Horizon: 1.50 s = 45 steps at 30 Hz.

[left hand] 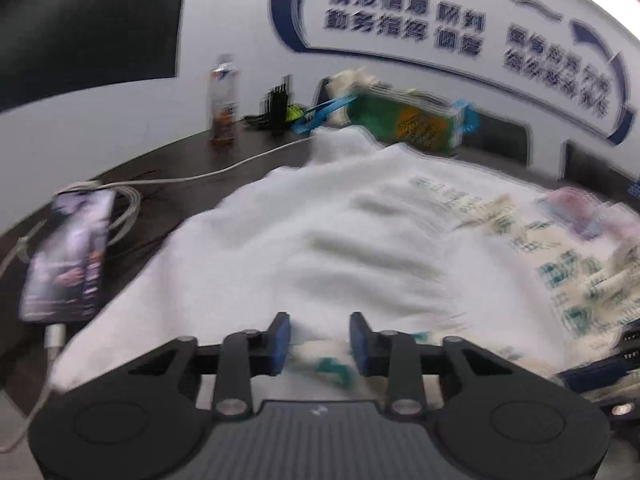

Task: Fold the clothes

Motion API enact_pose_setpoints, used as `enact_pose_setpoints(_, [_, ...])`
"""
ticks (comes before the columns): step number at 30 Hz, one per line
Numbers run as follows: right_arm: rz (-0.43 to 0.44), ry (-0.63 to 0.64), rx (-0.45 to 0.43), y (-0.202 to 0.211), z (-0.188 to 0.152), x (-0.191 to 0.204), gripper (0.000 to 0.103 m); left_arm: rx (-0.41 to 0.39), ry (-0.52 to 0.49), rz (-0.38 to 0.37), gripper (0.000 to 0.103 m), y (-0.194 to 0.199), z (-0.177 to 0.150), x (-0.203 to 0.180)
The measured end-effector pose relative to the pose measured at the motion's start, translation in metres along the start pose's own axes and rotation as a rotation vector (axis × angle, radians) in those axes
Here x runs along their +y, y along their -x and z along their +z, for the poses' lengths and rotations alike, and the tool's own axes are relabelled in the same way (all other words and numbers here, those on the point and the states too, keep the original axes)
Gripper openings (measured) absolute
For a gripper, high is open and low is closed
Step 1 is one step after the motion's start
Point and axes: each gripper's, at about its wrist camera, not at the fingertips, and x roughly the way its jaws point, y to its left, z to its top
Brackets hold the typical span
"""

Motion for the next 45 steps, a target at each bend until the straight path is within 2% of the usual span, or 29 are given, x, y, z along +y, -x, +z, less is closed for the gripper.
enact_pose_setpoints(2, [0.001,0.013,0.009,-0.002,-0.001,0.001,0.027,-0.009,0.024,0.004,0.027,0.003,-0.001,0.007])
enact_pose_setpoints(4, [0.015,0.009,0.001,0.007,0.008,-0.004,0.031,-0.054,0.061,-0.039,0.028,0.014,0.004,0.013])
enact_pose_setpoints(6, [-0.008,0.004,-0.061,0.023,0.028,-0.016,0.038,-0.093,0.055,-0.103,0.032,0.023,0.012,0.009])
enact_pose_setpoints(9, [-0.168,0.01,-0.132,0.034,0.07,-0.05,0.059,-0.087,-0.005,-0.199,0.042,0.02,0.019,-0.011])
enact_pose_setpoints(10, [-0.224,-0.001,-0.139,0.03,0.086,-0.068,0.075,-0.065,-0.033,-0.189,0.042,0.013,0.018,-0.018])
enact_pose_setpoints(11, [-0.266,-0.021,-0.131,0.022,0.102,-0.088,0.079,-0.043,-0.062,-0.179,0.042,0.006,0.016,-0.025])
enact_pose_setpoints(13, [-0.305,-0.057,-0.067,-0.006,0.128,-0.125,0.073,0.002,-0.086,-0.159,0.041,-0.009,0.013,-0.032])
enact_pose_setpoints(15, [-0.357,-0.032,0.004,-0.045,0.149,-0.151,0.061,0.038,-0.071,-0.148,0.041,-0.02,0.007,-0.031])
enact_pose_setpoints(17, [-0.406,-0.004,0.081,-0.084,0.157,-0.164,0.044,0.018,-0.063,-0.144,0.041,-0.024,0.002,-0.027])
enact_pose_setpoints(18, [-0.427,-0.008,0.103,-0.1,0.159,-0.17,0.039,0.01,-0.068,-0.143,0.041,-0.024,0.0,-0.027])
enact_pose_setpoints(19, [-0.444,-0.022,0.113,-0.113,0.159,-0.174,0.035,-0.002,-0.081,-0.136,0.041,-0.024,-0.003,-0.028])
enact_pose_setpoints(24, [-0.49,-0.079,0.112,-0.147,0.157,-0.196,0.034,-0.016,-0.115,-0.117,0.042,-0.026,-0.006,-0.036])
enact_pose_setpoints(27, [-0.495,-0.098,0.09,-0.146,0.156,-0.201,0.009,-0.014,-0.102,-0.129,0.042,-0.026,-0.004,-0.034])
enact_pose_setpoints(28, [-0.497,-0.103,0.072,-0.14,0.157,-0.2,0.004,-0.014,-0.1,-0.132,0.042,-0.026,-0.004,-0.034])
enact_pose_setpoints(31, [-0.495,-0.116,0.017,-0.123,0.16,-0.198,0.004,-0.015,-0.097,-0.136,0.042,-0.026,-0.004,-0.033])
enact_pose_setpoints(34, [-0.451,-0.107,-0.037,-0.097,0.166,-0.194,0.004,-0.015,-0.089,-0.14,0.043,-0.026,-0.003,-0.032])
enact_pose_setpoints(36, [-0.42,-0.073,-0.066,-0.08,0.169,-0.186,0.003,-0.016,-0.088,-0.142,0.043,-0.026,-0.003,-0.032])
enact_pose_setpoints(38, [-0.344,0.018,-0.077,-0.065,0.167,-0.167,0.003,-0.016,-0.086,-0.142,0.043,-0.026,-0.003,-0.032])
enact_pose_setpoints(41, [-0.183,0.195,-0.017,-0.064,0.151,-0.126,0.003,-0.018,-0.082,-0.141,0.043,-0.026,-0.003,-0.032])
enact_pose_setpoints(43, [-0.143,0.293,0.068,-0.077,0.134,-0.098,0.003,-0.017,-0.085,-0.14,0.044,-0.026,-0.003,-0.032])
enact_pose_setpoints(45, [-0.139,0.335,0.132,-0.088,0.123,-0.084,0.007,0.004,-0.079,-0.154,0.044,-0.022,0.0,-0.029])
